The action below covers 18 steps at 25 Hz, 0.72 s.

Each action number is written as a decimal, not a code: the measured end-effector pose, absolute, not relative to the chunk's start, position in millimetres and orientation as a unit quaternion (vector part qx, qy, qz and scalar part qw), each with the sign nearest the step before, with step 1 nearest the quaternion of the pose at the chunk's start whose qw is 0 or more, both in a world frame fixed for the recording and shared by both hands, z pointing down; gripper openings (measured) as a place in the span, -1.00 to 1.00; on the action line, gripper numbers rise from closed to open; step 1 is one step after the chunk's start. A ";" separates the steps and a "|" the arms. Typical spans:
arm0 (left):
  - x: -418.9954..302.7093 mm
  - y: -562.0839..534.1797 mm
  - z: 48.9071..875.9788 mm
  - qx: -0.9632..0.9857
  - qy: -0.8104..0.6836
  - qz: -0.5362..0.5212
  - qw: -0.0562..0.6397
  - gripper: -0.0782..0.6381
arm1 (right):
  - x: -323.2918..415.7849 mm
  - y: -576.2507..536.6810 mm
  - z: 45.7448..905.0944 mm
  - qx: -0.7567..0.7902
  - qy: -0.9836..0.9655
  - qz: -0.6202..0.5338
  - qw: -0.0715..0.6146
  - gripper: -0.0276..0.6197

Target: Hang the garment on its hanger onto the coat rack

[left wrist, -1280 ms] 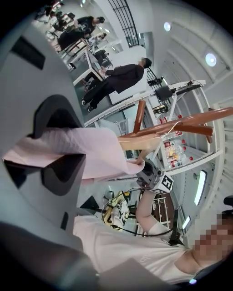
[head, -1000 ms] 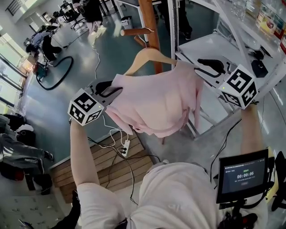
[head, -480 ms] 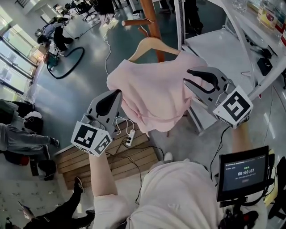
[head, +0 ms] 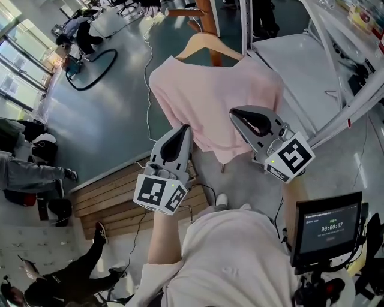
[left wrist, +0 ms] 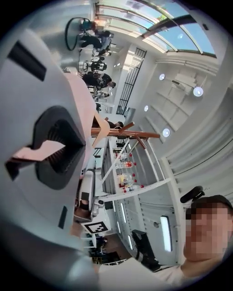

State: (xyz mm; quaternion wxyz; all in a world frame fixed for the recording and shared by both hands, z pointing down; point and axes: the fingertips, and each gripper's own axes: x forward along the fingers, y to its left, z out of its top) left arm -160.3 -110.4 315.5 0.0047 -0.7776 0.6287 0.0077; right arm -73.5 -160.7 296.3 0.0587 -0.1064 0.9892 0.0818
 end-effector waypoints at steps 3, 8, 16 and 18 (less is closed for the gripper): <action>-154.2 -113.6 320.7 -0.778 0.628 -0.009 0.013 -0.76 | -78.9 -158.6 307.0 -0.113 0.990 0.070 0.054 -0.88; -146.2 -119.4 324.0 -0.787 0.617 -0.020 0.016 -0.76 | -76.8 -158.2 315.2 -0.124 0.989 0.054 0.059 -0.88; -137.1 -125.5 331.5 -0.807 0.590 -0.001 -0.014 -0.76 | -75.1 -158.3 323.3 -0.130 0.989 0.056 0.045 -0.88; -138.2 -126.8 331.9 -0.807 0.591 0.004 -0.019 -0.76 | -75.3 -158.3 324.3 -0.130 0.989 0.054 0.044 -0.88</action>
